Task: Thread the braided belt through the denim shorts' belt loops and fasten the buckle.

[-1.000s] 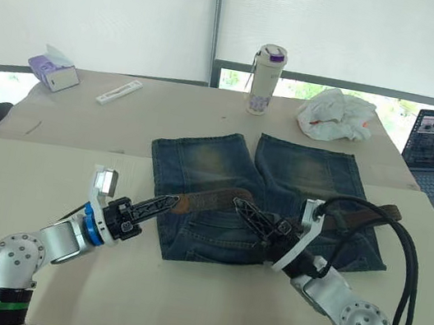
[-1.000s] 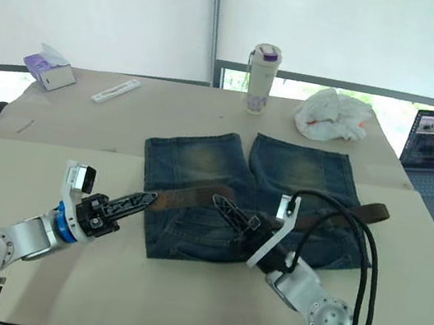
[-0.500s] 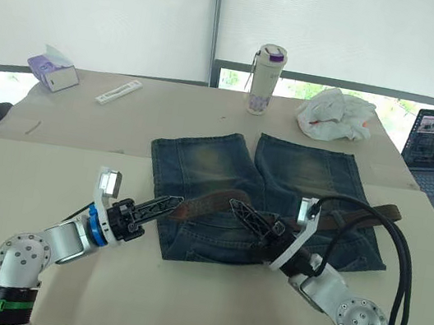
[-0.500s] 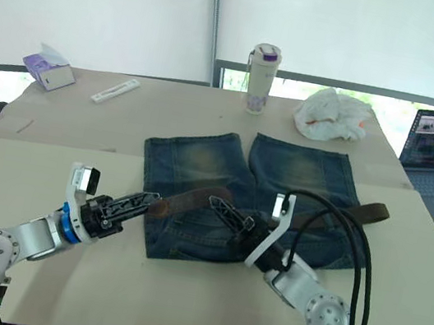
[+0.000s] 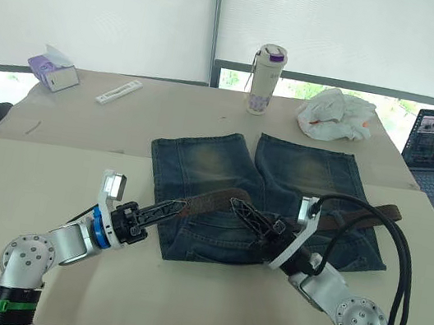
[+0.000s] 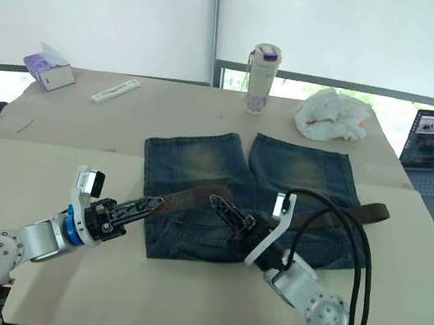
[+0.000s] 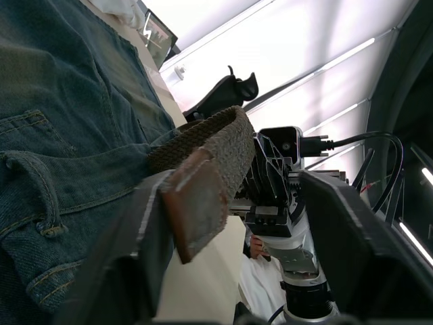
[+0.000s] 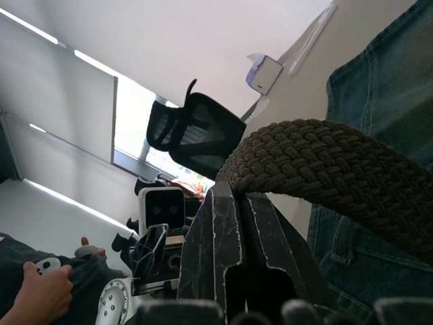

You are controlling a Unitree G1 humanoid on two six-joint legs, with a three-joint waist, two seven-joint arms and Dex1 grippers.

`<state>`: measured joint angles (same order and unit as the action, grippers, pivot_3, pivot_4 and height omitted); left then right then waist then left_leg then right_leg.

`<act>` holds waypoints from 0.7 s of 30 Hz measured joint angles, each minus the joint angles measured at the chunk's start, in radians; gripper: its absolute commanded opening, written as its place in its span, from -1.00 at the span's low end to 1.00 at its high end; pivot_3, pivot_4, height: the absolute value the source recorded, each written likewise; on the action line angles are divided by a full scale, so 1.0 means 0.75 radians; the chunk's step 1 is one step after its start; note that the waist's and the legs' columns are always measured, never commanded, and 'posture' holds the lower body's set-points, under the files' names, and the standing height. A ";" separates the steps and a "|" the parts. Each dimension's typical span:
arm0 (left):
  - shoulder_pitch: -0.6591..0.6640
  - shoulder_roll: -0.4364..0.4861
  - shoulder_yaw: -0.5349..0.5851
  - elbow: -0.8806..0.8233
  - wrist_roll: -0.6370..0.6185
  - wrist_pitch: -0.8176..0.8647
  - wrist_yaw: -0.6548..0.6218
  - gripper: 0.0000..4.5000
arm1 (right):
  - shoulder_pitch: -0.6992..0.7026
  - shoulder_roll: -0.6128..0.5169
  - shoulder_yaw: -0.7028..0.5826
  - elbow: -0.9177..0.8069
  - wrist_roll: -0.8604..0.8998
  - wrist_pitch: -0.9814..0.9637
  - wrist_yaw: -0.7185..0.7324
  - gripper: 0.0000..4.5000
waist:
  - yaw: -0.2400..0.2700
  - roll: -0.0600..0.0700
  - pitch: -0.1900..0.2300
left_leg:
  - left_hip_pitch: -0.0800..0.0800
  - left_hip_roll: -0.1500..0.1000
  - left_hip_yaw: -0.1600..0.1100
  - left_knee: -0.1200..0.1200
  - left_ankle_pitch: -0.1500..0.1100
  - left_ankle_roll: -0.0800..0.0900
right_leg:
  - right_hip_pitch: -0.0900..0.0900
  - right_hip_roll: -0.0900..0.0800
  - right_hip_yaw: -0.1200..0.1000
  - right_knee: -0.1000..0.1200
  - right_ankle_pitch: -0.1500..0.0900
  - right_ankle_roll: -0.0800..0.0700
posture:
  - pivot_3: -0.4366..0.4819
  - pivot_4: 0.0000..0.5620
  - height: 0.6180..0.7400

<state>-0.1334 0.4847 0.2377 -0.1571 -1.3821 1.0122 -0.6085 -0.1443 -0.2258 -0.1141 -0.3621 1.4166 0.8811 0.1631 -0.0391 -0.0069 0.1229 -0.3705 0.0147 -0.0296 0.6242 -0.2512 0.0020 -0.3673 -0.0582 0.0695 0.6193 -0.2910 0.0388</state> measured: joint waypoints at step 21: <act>-0.044 -0.046 -0.015 0.005 0.011 0.028 0.000 -1.00 | -0.122 0.003 0.136 0.022 -0.144 0.011 0.024 0.47 | 0.002 -0.001 0.000 | -0.001 -0.001 0.000 0.000 0.000 0.000 | -0.001 0.000 0.000 0.001 0.000 0.000 | -0.05 -0.47 1.00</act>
<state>-0.1661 0.4502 0.2262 -0.1533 -1.3741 1.0332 -0.6085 -0.2359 -0.2236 -0.0120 -0.3456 1.3086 0.8895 0.1807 -0.0374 -0.0074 0.1232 -0.3709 0.0142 -0.0296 0.6243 -0.2511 0.0020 -0.3678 -0.0582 0.0695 0.6199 -0.2910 0.0390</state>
